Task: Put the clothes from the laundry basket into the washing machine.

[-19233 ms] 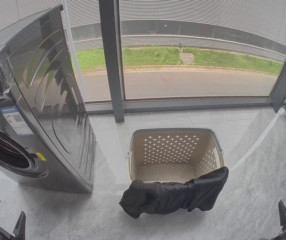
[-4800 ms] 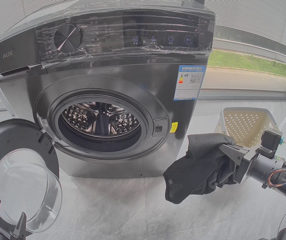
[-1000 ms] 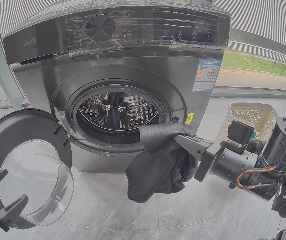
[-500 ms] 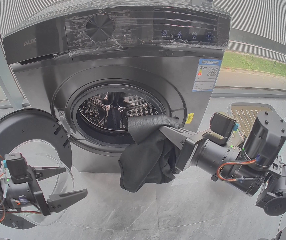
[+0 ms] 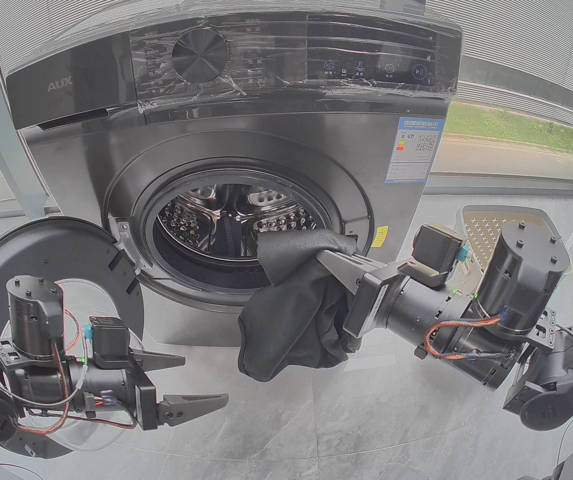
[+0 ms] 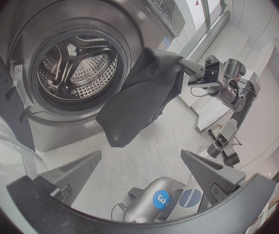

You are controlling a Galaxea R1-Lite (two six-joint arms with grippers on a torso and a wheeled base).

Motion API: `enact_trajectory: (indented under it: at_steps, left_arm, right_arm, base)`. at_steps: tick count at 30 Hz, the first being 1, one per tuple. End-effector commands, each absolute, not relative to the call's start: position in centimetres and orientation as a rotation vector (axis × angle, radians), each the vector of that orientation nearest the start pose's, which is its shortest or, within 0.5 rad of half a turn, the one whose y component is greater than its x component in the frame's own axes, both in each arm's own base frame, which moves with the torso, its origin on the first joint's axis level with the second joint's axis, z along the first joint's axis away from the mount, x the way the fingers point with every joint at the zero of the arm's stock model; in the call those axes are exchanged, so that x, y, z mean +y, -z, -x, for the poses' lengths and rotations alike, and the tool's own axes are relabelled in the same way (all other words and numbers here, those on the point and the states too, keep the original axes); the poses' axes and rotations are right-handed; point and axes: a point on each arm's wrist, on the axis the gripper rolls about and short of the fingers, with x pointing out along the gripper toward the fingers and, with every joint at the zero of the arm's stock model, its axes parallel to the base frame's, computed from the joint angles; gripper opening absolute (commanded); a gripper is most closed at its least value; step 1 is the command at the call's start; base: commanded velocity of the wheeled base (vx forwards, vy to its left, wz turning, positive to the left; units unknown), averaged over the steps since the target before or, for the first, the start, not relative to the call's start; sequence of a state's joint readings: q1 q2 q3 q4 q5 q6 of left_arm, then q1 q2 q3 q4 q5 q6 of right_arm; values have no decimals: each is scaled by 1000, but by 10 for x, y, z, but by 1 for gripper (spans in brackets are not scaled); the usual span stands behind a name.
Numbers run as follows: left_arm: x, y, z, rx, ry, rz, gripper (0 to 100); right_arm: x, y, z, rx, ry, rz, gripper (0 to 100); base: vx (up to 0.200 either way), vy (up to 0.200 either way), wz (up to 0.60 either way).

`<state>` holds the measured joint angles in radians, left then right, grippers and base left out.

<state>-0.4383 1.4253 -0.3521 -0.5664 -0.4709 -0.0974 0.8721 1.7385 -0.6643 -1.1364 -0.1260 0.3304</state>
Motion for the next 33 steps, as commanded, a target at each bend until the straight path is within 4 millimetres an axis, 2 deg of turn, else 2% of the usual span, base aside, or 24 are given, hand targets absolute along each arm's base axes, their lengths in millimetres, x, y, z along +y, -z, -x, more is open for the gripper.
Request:
enact_trajectory:
  at_steps: [1, 16, 19, 22, 26, 33]
  left_arm:
    - [-98, -115, -184, 627, 858, 97, 100]
    - [-112, -84, -207, 680, 863, 96, 100]
    - [-115, -77, -214, 676, 863, 96, 100]
    - [-123, -64, -230, 655, 852, 104, 100]
    - [-129, -58, -243, 607, 849, 121, 100]
    - [-133, -49, -253, 580, 807, 129, 100]
  right_arm:
    - [230, -184, -197, 70, -748, -344, 0]
    - [234, -186, -199, 47, -753, -353, 0]
    - [234, -185, -199, 48, -753, -352, 0]
    - [234, -186, -199, 47, -755, -353, 0]
    - [234, -186, -199, 47, -755, -353, 0]
    - [234, -185, -198, 49, -756, -352, 0]
  base:
    - [0, 0, 0]
    - [0, 0, 0]
    - [0, 0, 0]
    - [0, 0, 0]
    - [0, 0, 0]
    - [0, 0, 0]
